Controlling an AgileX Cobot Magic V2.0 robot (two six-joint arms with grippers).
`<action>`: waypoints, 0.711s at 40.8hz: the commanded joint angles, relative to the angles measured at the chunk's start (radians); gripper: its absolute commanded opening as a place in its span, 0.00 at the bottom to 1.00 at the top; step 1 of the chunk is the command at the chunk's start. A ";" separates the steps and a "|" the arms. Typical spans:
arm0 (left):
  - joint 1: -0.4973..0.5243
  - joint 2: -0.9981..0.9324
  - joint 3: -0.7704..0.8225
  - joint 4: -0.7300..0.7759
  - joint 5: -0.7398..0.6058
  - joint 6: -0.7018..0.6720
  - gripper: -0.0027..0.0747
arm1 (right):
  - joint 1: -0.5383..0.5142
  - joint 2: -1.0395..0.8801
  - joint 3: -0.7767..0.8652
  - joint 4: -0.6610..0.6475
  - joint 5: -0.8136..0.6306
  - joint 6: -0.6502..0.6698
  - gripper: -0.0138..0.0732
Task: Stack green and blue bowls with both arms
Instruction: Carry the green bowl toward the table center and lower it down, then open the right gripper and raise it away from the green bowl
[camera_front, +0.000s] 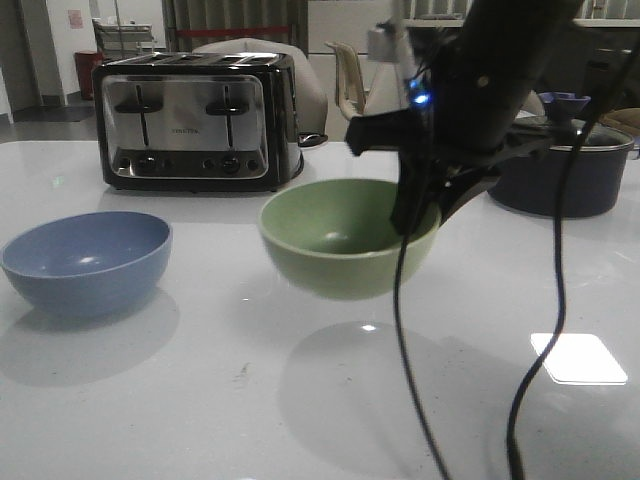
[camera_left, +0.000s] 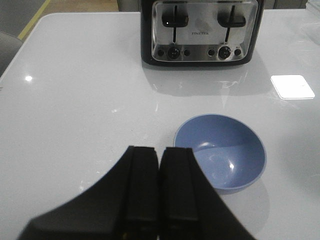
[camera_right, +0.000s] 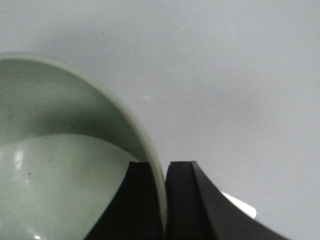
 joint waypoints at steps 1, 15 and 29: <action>0.002 0.005 -0.030 -0.008 -0.077 -0.005 0.16 | 0.042 -0.008 -0.027 0.025 -0.038 -0.003 0.20; 0.002 0.005 -0.030 -0.008 -0.077 -0.005 0.16 | 0.090 0.041 -0.027 0.004 -0.055 -0.003 0.61; 0.002 0.005 -0.030 -0.008 -0.077 -0.005 0.16 | 0.092 -0.160 -0.008 -0.093 -0.051 -0.006 0.64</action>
